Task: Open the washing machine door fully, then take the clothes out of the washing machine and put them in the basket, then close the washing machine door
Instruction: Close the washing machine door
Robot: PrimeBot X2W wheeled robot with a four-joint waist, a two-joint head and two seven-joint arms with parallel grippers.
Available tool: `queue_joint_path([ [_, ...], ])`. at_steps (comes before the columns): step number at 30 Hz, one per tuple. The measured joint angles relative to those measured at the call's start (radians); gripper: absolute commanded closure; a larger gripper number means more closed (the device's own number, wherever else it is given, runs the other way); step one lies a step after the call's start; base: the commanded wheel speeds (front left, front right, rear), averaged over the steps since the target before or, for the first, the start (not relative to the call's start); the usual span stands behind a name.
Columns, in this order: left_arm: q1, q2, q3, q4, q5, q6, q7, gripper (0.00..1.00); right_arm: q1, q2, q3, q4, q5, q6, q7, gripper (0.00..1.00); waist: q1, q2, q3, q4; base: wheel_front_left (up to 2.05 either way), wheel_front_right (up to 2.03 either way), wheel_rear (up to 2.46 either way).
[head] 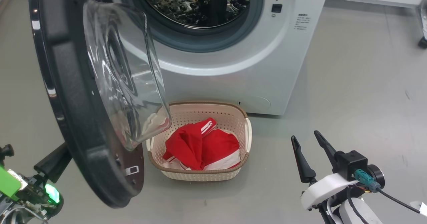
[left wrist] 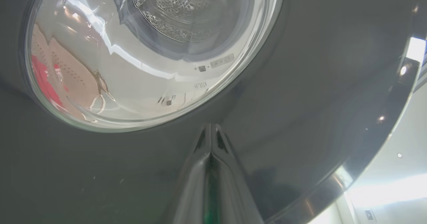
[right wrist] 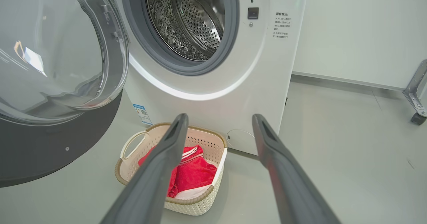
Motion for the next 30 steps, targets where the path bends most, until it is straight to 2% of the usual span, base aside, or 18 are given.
queue_joint_path([
  [12, 0.001, -0.033, -0.030, -0.123, -0.030, 0.000, 0.059, 1.00, -0.035, 0.001, -0.001, -0.026, -0.001, 0.000, 0.000, 0.00, 0.0000, 0.0000, 0.032, -0.094, 0.00, 0.00, 0.00],
  [30, -0.007, -0.031, -0.036, -0.165, -0.050, 0.000, 0.072, 1.00, -0.071, 0.004, 0.008, -0.051, 0.001, 0.001, 0.000, 0.00, 0.0000, 0.0000, 0.092, -0.261, 0.00, 0.00, 0.00],
])
